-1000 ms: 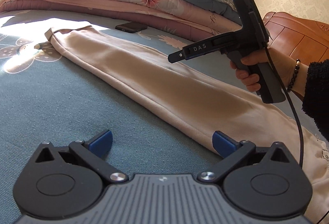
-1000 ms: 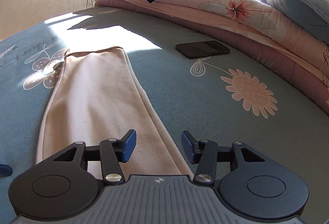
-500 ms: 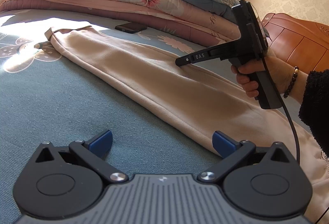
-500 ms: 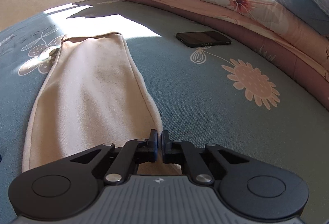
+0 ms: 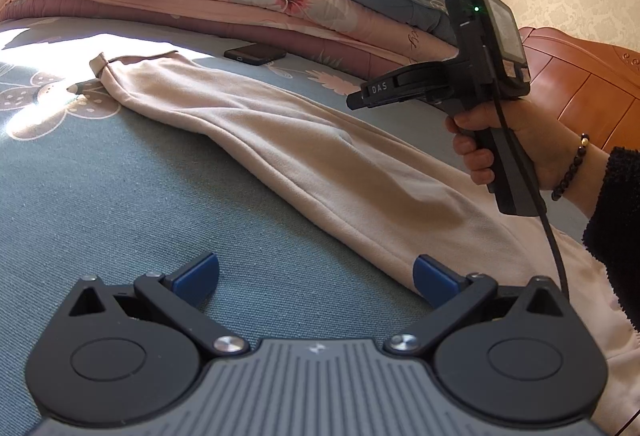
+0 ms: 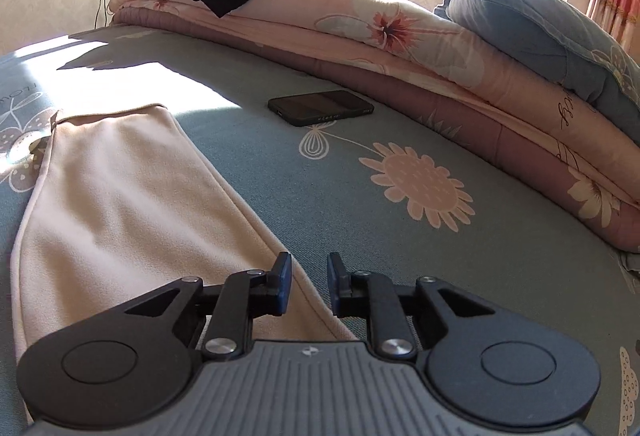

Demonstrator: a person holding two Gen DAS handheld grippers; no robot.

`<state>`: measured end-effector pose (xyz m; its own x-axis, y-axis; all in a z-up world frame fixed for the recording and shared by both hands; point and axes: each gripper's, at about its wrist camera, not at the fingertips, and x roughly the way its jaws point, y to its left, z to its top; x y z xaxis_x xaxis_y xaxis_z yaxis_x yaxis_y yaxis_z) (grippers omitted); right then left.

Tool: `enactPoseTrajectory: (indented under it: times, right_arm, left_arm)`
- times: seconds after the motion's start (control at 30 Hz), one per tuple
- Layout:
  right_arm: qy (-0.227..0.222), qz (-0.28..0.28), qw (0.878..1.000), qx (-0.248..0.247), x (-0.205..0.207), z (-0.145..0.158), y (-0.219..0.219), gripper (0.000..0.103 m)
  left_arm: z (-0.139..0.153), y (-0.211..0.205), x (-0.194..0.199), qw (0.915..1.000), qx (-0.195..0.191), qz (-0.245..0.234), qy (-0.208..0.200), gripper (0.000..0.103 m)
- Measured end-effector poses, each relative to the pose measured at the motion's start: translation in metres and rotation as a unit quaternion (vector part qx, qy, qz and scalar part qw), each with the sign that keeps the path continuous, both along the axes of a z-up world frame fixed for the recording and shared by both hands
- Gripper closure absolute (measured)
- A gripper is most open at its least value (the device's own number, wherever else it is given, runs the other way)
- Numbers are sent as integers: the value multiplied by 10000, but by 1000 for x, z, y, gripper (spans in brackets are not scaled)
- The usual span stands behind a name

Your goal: Fold clothes

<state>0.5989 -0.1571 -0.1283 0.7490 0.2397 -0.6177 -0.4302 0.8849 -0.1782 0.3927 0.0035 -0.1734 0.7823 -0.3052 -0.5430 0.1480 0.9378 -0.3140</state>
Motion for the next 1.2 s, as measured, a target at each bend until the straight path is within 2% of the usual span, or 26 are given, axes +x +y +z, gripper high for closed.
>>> enactPoseTrajectory:
  times: [0.13, 0.27, 0.4, 0.47, 0.6, 0.73, 0.83, 0.93, 1.03, 1.13, 1.2]
  right_arm:
    - [510, 254, 9971, 509, -25, 13, -9, 81]
    - [975, 600, 9907, 731, -44, 4, -6, 81]
    - [1028, 325, 9935, 371, -33, -23, 12, 81]
    - [715, 249, 9969, 221, -26, -28, 19, 79]
    - [673, -110, 9971, 349, -2, -23, 18, 77]
    - [885, -161, 9924, 836, -9, -4, -10, 75]
    - [1052, -245, 9907, 828, -31, 4, -37, 74]
    - [1623, -470, 9821, 830, -40, -9, -58, 74]
    - [1477, -560, 9856, 608, -31, -26, -61, 77]
    - [976, -781, 9920, 191, -11, -27, -50, 77]
    - [952, -894, 9907, 384, 1, -28, -52, 74]
  left_arm:
    - [0, 0, 0, 10000, -9, -2, -1, 1]
    - [0, 0, 0, 10000, 11, -1, -5, 1]
    - [0, -1, -1, 10000, 38, -1, -5, 1]
    - [0, -2, -1, 10000, 42, 0, -12, 1]
    - [-1, -3, -2, 10000, 82, -2, -26, 1]
    - [-1, -1, -3, 10000, 14, -8, -38, 1]
    - [-1, -1, -3, 10000, 15, -8, -42, 1]
    - [-1, -2, -3, 10000, 45, -10, -49, 1]
    - [-2, 2, -3, 10000, -64, -18, -63, 1]
    - [-3, 6, -4, 9998, -205, -30, -79, 1]
    - [-3, 9, -4, 9995, -299, -38, -90, 1]
